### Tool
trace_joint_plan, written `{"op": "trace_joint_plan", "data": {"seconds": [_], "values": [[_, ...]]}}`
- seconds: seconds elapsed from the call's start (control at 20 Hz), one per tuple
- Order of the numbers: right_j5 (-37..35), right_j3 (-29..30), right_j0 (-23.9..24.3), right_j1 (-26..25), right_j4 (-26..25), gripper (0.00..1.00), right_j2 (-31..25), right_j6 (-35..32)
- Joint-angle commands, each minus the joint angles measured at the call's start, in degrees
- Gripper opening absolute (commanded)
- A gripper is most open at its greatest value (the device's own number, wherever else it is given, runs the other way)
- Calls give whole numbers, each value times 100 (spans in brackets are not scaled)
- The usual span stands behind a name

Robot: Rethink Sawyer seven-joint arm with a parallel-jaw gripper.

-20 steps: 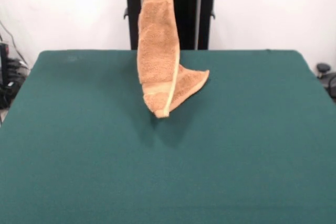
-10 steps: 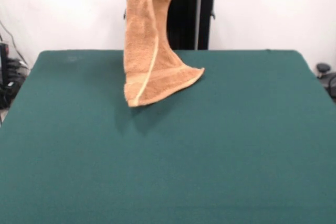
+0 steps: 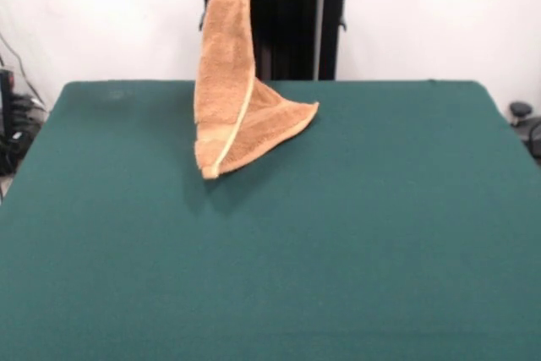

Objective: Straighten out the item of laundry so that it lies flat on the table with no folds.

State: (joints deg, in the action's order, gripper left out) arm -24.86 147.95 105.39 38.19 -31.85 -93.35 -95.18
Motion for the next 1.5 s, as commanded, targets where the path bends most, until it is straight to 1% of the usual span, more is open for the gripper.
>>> {"op": "trace_joint_plan", "data": {"seconds": [0.05, 0.1, 0.15, 0.2, 0.3, 0.4, 0.45, 0.5, 0.6, 0.7, 0.95, 1.1, 1.25, 1.5], "values": [[-61, -412, -619, -1124, -1128, 0, 1162, 833], [-130, -561, -580, -1480, -1353, 0, 1457, 970], [-201, -650, -532, -1698, -1460, 0, 1595, 1065], [-351, -796, -407, -2070, -1561, 0, 1798, 1331], [-559, -1010, -239, -2528, -1664, 0, 2062, 1669], [-660, -1210, -86, -2903, -1758, 0, 2292, 1864], [-658, -1285, -41, -3016, -1801, 0, 2373, 1853], [-516, -1393, 58, -3238, -1877, 0, 2485, 1790], [-582, -1582, 215, -3599, -2006, 0, 2674, 2086], [-605, -1724, 373, -3905, -2072, 0, 2845, 2232], [-588, -1900, 672, -4295, -2231, 0, 3072, 2345], [-720, -2053, 858, -4496, -2167, 0, 3150, 2558], [-885, -2199, 962, -4594, -2137, 0, 3218, 2883], [-1071, -2384, 1047, -4582, -1989, 0, 3246, 3091]]}}
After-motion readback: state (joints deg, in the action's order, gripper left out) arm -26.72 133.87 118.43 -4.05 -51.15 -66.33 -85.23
